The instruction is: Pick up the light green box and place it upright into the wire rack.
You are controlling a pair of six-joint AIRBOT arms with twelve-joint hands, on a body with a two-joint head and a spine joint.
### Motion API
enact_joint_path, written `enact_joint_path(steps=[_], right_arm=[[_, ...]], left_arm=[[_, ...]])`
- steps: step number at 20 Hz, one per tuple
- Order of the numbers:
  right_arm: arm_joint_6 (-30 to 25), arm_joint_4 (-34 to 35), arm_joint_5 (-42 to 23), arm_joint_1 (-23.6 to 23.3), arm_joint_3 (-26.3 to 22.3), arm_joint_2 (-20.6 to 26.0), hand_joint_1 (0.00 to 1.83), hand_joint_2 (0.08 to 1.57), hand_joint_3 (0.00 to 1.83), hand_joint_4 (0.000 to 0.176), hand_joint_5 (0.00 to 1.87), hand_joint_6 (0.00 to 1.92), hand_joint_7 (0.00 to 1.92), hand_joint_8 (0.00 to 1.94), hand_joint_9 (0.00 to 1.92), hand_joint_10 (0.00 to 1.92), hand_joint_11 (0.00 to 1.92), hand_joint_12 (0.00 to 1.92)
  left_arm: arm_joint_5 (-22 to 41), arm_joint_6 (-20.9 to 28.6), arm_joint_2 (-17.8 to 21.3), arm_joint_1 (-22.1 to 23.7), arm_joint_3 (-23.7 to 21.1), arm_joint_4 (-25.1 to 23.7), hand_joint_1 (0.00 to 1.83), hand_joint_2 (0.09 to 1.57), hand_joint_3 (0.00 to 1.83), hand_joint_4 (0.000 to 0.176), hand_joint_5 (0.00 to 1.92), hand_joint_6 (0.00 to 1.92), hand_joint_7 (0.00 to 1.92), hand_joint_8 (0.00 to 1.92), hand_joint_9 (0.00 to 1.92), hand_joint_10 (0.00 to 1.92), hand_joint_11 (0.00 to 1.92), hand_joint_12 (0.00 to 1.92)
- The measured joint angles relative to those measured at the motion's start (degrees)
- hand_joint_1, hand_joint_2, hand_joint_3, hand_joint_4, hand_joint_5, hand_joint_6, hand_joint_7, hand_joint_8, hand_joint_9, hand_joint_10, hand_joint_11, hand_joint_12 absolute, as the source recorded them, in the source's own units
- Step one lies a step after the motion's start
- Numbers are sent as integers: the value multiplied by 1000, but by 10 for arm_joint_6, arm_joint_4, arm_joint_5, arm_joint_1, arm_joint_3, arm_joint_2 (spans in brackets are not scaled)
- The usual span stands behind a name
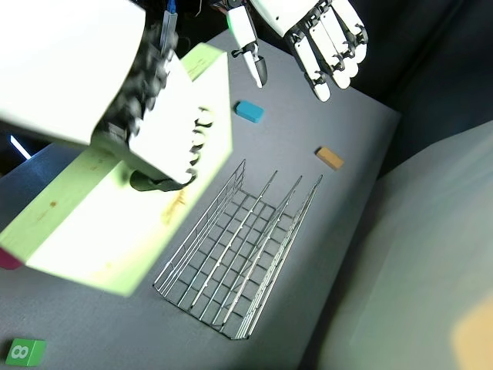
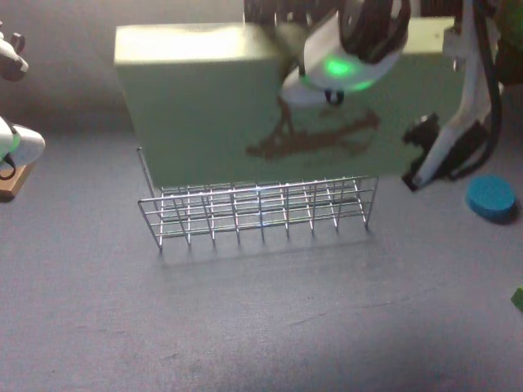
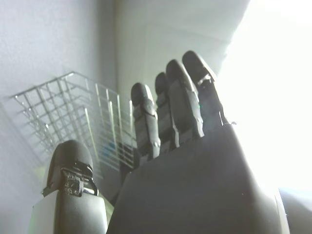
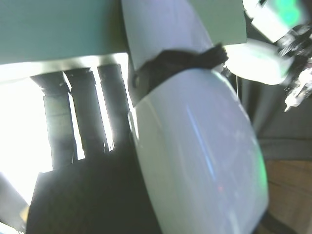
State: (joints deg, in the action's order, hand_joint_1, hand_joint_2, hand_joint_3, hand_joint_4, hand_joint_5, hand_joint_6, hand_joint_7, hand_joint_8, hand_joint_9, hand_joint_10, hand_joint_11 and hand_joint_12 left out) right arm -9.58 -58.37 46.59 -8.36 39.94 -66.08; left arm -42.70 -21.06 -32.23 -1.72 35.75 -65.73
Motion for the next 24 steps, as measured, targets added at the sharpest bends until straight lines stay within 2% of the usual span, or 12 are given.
enact_joint_path(steps=[2, 5, 11, 14, 24], right_arm=[[-1, -20, -2, -4, 5, -12, 1360, 1164, 0, 0, 856, 948, 908, 1175, 786, 1474, 646, 1572], [-1, -13, -9, -3, 26, -32, 1360, 1165, 1, 0, 854, 950, 905, 1177, 785, 1478, 648, 1570], [-7, -21, -22, 26, 80, -68, 1360, 1166, 0, 0, 850, 964, 897, 1181, 794, 1474, 672, 1584], [-7, -20, -23, 38, 92, -78, 1360, 1169, 1, 0, 832, 985, 897, 1183, 791, 1479, 674, 1573], [-35, -30, -42, 68, 128, -118, 1359, 1168, 0, 0, 828, 1018, 893, 1174, 803, 1461, 689, 1560]], left_arm=[[1, 0, 0, 1, 0, 0, 201, 1245, 0, 25, 396, 0, 260, 1, 286, 1, 0, 734], [-1, 0, 0, 3, 0, 0, 201, 1245, 0, 25, 397, 1, 262, 1, 287, 2, 0, 734], [-2, 0, 0, 3, 0, 2, 203, 1244, 0, 26, 398, 1, 262, 1, 283, 0, 0, 737], [2, 0, 0, 3, 0, 2, 204, 1246, 0, 25, 399, 1, 263, 1, 272, 0, 0, 767], [7, 0, 0, 2, -8, 8, 206, 1247, 0, 27, 399, 1, 247, 0, 260, 0, 0, 693]])
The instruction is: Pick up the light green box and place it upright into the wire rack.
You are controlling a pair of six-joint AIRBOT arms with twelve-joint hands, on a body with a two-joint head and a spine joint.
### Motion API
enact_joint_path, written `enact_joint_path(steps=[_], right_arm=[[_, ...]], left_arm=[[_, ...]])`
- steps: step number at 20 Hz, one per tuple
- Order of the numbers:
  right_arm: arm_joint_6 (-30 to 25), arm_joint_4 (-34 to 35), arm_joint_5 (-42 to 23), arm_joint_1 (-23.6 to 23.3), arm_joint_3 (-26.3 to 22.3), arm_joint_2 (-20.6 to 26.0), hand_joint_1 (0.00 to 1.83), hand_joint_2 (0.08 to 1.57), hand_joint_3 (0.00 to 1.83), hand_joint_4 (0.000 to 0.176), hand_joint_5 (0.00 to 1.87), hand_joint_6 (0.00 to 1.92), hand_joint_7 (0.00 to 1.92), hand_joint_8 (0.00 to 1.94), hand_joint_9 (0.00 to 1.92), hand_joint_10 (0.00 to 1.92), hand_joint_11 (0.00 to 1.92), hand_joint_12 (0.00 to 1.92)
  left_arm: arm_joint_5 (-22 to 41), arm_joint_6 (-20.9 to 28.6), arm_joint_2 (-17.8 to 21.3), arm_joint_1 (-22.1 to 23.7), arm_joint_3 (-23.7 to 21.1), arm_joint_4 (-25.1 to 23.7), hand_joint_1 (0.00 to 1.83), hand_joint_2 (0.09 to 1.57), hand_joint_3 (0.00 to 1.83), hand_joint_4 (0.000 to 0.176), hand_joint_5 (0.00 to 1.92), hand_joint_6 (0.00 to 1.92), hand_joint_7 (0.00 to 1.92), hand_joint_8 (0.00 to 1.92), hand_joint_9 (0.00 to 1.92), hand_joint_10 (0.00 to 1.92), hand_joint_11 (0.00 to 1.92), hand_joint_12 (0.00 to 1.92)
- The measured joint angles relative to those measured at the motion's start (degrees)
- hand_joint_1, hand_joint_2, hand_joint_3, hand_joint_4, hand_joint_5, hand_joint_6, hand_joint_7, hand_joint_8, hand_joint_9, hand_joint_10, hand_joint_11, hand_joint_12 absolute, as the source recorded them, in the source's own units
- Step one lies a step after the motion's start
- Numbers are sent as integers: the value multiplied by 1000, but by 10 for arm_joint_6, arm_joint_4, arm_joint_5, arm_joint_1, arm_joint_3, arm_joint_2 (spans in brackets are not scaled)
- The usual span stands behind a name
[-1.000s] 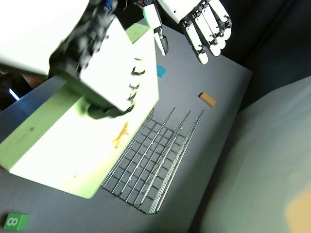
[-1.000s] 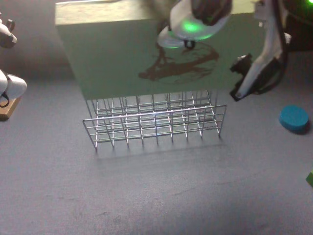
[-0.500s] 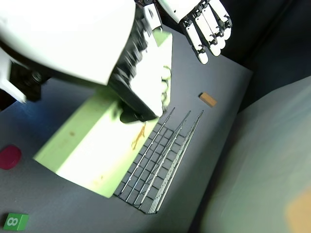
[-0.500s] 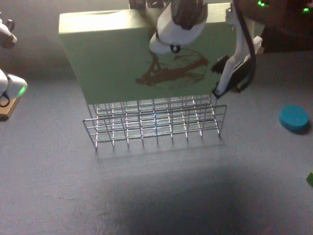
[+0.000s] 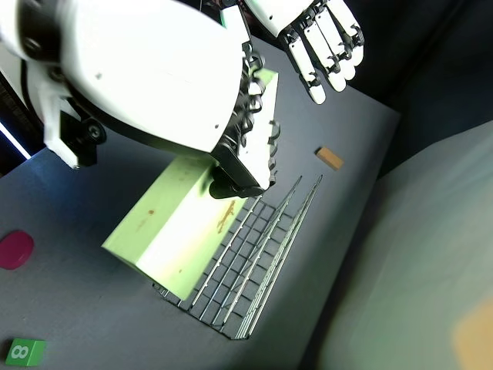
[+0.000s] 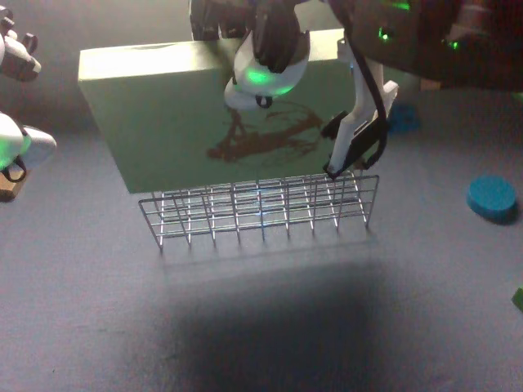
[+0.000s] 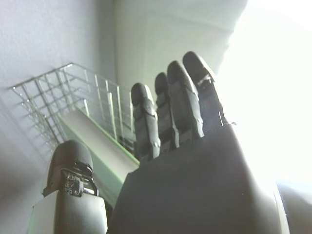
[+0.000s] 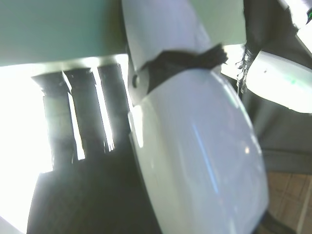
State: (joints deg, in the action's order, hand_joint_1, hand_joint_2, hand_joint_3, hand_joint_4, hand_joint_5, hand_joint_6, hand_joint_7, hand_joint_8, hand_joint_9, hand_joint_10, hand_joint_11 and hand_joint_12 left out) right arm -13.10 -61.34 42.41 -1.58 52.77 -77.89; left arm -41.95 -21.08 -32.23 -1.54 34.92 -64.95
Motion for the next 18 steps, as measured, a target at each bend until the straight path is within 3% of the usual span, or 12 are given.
enact_joint_path(steps=[18], right_arm=[[-26, -26, -27, 74, 78, -50, 1359, 1169, 0, 0, 834, 1014, 886, 1186, 801, 1460, 699, 1540]], left_arm=[[0, -1, 0, -2, 0, 8, 207, 1253, 1, 26, 410, 2, 251, 0, 267, 2, 0, 760]])
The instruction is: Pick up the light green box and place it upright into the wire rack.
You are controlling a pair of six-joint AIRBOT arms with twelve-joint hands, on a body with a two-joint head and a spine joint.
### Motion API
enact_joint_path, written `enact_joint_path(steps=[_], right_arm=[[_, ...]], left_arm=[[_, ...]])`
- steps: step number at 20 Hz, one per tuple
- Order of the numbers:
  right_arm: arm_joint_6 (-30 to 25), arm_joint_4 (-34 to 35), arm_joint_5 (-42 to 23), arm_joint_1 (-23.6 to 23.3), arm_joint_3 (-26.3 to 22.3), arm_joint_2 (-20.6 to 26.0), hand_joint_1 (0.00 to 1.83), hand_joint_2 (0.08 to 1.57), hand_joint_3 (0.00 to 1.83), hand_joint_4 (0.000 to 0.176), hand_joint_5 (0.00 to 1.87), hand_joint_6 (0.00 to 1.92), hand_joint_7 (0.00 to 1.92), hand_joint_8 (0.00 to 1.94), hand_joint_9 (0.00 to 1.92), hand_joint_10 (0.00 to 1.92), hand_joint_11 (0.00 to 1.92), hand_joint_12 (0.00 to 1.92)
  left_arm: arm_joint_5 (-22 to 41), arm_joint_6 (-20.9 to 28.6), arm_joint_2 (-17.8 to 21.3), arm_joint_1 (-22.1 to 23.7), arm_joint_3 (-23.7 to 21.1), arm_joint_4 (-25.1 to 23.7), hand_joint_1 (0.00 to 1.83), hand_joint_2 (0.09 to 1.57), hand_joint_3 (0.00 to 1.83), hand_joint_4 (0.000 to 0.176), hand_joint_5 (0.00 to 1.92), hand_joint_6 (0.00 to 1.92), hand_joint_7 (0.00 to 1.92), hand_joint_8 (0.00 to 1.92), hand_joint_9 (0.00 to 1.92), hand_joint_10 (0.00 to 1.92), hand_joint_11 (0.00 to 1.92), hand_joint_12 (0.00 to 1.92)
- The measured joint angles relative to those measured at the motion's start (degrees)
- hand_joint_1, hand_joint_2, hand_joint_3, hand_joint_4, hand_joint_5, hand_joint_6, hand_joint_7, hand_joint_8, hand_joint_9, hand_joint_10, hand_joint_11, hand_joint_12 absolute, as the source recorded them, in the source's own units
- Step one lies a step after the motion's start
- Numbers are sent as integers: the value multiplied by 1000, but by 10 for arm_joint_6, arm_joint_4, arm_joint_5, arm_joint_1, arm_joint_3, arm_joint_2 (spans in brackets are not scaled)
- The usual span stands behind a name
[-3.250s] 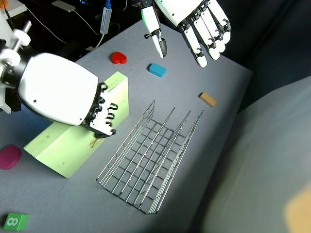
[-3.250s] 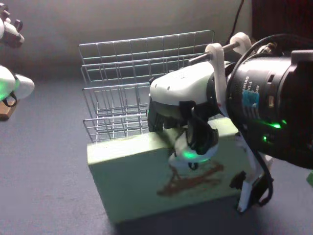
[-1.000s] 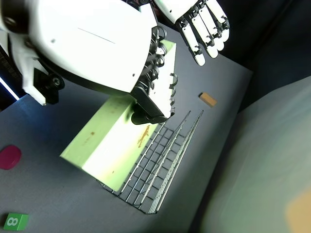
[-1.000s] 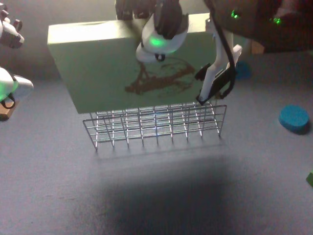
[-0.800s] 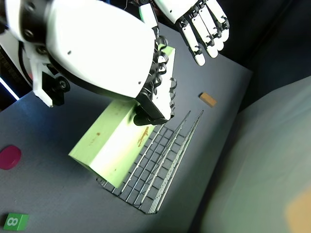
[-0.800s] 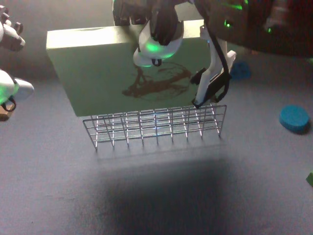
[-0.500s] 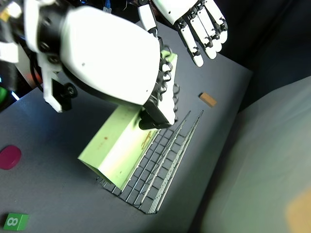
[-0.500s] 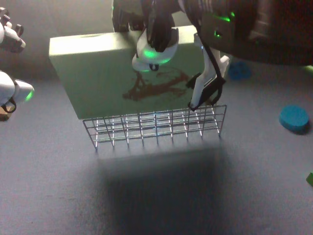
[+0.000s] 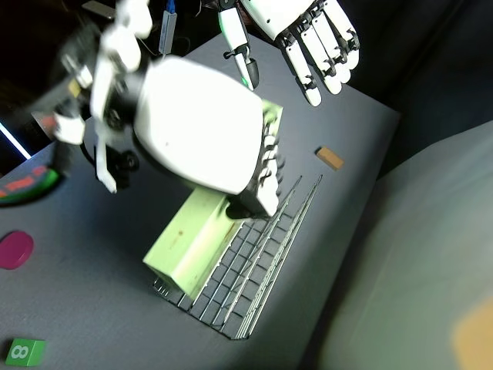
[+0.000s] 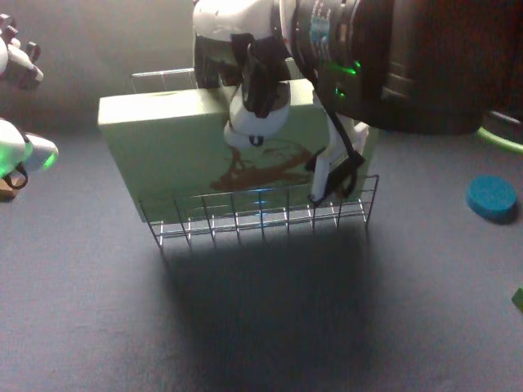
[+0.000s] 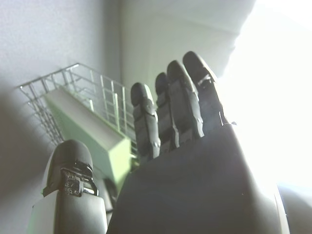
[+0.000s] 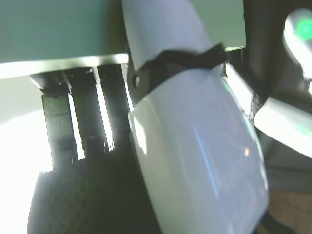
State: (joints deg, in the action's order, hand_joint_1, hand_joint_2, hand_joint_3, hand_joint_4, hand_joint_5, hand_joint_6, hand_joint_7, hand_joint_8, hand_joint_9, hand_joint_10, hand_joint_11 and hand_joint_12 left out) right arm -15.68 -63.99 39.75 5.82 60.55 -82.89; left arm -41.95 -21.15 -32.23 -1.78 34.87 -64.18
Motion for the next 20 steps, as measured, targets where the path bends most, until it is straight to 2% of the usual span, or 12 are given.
enact_joint_path(steps=[11, 20], right_arm=[[-15, -32, -11, 40, 15, -11, 1359, 1169, 0, 0, 820, 1021, 903, 1176, 797, 1459, 695, 1545], [-23, -33, -10, 44, 17, -12, 1358, 1170, 0, 0, 838, 1044, 866, 1198, 800, 1453, 661, 1549]], left_arm=[[0, 0, 0, 0, 0, 2, 208, 1254, 0, 26, 410, 1, 253, 0, 267, 0, 0, 706], [-2, 0, 0, 0, 0, 3, 207, 1255, 0, 25, 411, 7, 253, 0, 266, 0, 0, 727]])
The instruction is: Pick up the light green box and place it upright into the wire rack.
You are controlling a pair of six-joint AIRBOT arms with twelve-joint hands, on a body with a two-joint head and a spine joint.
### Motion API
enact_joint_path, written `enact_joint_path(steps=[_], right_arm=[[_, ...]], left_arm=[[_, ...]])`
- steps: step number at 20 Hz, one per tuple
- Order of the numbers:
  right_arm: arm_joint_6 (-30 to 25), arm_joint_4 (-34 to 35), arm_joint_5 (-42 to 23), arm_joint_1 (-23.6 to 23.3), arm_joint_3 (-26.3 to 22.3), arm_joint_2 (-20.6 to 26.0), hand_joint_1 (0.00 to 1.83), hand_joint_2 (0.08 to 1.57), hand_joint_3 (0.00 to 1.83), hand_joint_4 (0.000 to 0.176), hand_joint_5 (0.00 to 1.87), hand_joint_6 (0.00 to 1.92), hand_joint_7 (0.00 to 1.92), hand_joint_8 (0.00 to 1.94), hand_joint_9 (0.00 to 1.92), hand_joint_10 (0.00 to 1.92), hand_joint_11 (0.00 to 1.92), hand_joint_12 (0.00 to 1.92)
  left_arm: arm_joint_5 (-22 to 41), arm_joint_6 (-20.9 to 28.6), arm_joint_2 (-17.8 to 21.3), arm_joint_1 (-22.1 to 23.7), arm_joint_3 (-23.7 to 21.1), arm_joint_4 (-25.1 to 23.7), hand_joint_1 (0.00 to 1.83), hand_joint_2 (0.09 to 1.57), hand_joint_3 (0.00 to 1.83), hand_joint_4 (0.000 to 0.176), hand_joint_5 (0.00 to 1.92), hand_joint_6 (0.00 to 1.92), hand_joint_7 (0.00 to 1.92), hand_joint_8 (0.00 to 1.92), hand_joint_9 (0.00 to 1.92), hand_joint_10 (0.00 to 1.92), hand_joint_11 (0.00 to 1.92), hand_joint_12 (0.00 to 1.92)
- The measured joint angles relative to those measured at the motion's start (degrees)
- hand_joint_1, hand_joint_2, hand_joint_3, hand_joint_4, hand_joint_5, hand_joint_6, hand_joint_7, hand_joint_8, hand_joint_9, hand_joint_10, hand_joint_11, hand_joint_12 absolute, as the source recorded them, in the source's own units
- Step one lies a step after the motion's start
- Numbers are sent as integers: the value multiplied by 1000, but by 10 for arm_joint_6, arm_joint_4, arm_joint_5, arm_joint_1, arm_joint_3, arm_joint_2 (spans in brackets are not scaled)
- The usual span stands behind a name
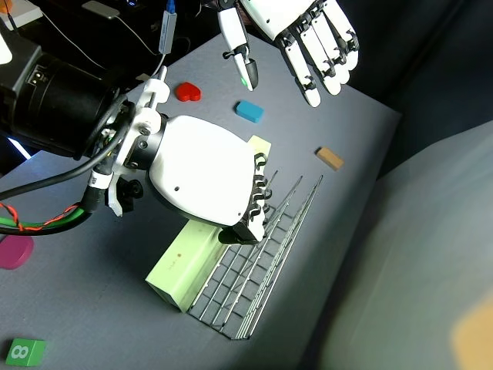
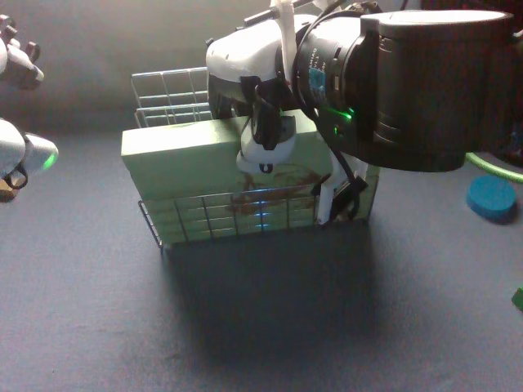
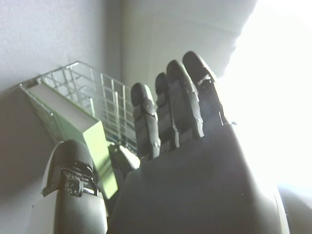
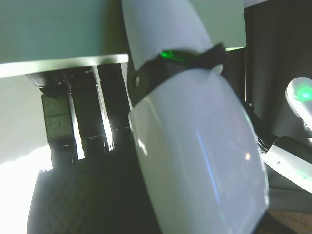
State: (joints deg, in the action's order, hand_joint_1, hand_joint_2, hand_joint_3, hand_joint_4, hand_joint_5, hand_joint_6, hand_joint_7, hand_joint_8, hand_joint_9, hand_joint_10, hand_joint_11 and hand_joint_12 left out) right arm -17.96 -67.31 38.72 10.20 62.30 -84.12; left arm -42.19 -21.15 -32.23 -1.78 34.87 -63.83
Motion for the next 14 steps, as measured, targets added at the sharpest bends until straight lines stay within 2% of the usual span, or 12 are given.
enact_joint_path(steps=[2, 3, 4, 5, 6, 7, 9, 12, 14], right_arm=[[0, 0, 0, 0, 0, 0, 1349, 1192, 3, 0, 776, 1123, 833, 1224, 761, 1505, 611, 1552], [0, 0, 0, 0, 0, 0, 1211, 1207, 0, 0, 760, 1187, 842, 1310, 617, 1225, 527, 1557], [0, 0, 0, 0, 0, 0, 1114, 1149, 0, 0, 670, 606, 718, 777, 547, 1018, 430, 1547], [0, 0, 0, 0, 0, 0, 1061, 1125, 0, 0, 681, 266, 714, 457, 522, 870, 392, 1517], [0, 0, 0, 0, 0, 0, 1019, 1108, 0, 0, 664, 99, 707, 260, 485, 764, 342, 1516], [0, -1, -1, 0, 0, 0, 995, 1097, 0, 0, 631, 29, 696, 137, 461, 679, 310, 1504], [2, 0, -1, 0, 0, 0, 948, 1075, 0, 0, 577, 0, 670, 32, 450, 514, 229, 1429], [9, 0, -3, 0, -5, 6, 887, 1046, 0, 0, 514, 0, 617, 0, 482, 255, 163, 1335], [14, 4, -1, -8, -12, 14, 847, 1025, 0, 0, 446, 0, 569, 0, 468, 161, 127, 1325]], left_arm=[[-1, 0, 0, 0, 0, 0, 214, 1253, 0, 25, 410, 5, 253, 0, 265, 0, 0, 731], [-1, 0, 0, 0, 0, 0, 216, 1252, 0, 25, 410, 4, 253, 0, 265, 0, 0, 732], [-2, 0, 0, 0, 0, 0, 217, 1252, 0, 26, 405, 2, 253, 0, 259, 0, 0, 715], [-2, 0, 0, 0, 0, 0, 217, 1252, 0, 25, 404, 1, 253, 0, 258, 1, 0, 710], [-2, 0, 0, 0, 0, 0, 217, 1251, 0, 26, 390, 0, 247, 0, 251, 0, 0, 692], [-2, 0, 0, 0, 0, 0, 217, 1251, 0, 26, 386, 0, 245, 0, 250, 0, 0, 688], [-2, 0, 0, 0, 0, 0, 217, 1251, 0, 27, 384, 0, 243, 0, 249, 0, 0, 686], [-3, 0, 0, 1, 0, 1, 217, 1251, 0, 27, 384, 0, 242, 0, 248, 0, 0, 684], [-3, 0, 0, 1, -1, 4, 216, 1252, 0, 27, 383, 0, 241, 0, 248, 0, 0, 694]])
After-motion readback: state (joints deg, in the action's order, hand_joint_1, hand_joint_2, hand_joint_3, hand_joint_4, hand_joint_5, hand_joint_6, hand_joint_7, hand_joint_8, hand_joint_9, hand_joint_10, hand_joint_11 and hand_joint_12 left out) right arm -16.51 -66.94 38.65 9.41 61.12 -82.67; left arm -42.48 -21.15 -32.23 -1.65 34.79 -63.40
